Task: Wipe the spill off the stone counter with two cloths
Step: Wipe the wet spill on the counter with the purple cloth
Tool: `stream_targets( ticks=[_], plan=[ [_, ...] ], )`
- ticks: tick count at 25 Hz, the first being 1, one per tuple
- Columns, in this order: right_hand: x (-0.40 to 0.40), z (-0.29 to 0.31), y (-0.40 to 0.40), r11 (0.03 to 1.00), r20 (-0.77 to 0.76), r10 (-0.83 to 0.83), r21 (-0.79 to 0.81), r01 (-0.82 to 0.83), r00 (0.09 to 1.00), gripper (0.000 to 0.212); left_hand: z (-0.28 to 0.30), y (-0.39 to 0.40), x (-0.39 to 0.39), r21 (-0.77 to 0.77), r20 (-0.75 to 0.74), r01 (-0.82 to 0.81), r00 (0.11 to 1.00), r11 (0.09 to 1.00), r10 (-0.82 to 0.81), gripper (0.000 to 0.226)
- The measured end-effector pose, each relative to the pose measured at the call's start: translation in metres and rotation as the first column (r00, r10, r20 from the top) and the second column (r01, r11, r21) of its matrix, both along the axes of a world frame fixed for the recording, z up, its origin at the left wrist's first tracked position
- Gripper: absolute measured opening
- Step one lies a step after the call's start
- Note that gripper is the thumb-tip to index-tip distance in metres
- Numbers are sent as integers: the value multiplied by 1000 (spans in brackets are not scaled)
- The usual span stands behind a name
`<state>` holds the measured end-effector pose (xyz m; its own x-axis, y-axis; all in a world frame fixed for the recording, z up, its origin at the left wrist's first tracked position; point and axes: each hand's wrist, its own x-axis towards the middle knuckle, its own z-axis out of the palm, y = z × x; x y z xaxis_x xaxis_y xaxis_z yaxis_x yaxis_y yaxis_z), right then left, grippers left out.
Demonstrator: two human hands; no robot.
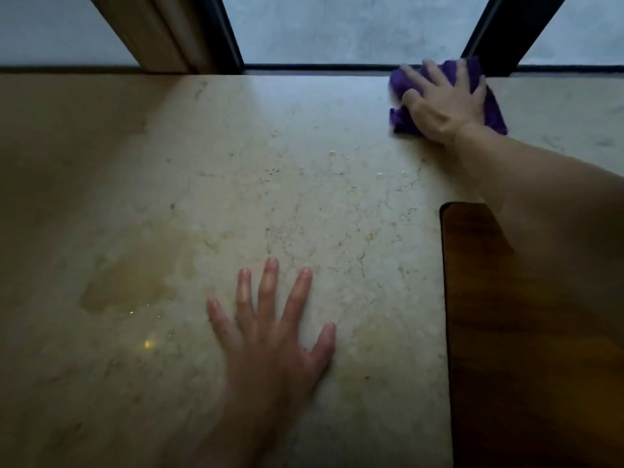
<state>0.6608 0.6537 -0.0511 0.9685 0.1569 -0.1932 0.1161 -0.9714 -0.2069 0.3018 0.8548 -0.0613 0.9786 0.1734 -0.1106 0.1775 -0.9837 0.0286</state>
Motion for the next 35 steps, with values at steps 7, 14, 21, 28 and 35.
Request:
stream_targets(
  ticks=[7, 14, 21, 28, 35],
  plan=[
    [-136, 3, -3, 943, 45, 334, -22, -333, 942, 57, 4, 1, 1, -50, -50, -7, 999, 999, 4, 74],
    [-374, -6, -13, 917, 92, 399, -33, -398, 912, 58, 3, 4, 3, -190, -4, -34, 999, 981, 34, 67],
    [-637, -4, -31, 997, 113, -45, -58, 52, 993, 64, 12, 33, 16, -378, -93, 86, 987, 922, -130, 42],
    [-710, -2, 82, 745, 5, -667, 3, 667, 745, 54, 13, 64, 44, -371, -254, 266, 893, 890, -373, 50],
    [-626, -9, 143, 792, -12, -610, -35, 610, 792, 62, 27, 104, 23, -125, -148, 569, 799, 813, -582, 80]
  ],
)
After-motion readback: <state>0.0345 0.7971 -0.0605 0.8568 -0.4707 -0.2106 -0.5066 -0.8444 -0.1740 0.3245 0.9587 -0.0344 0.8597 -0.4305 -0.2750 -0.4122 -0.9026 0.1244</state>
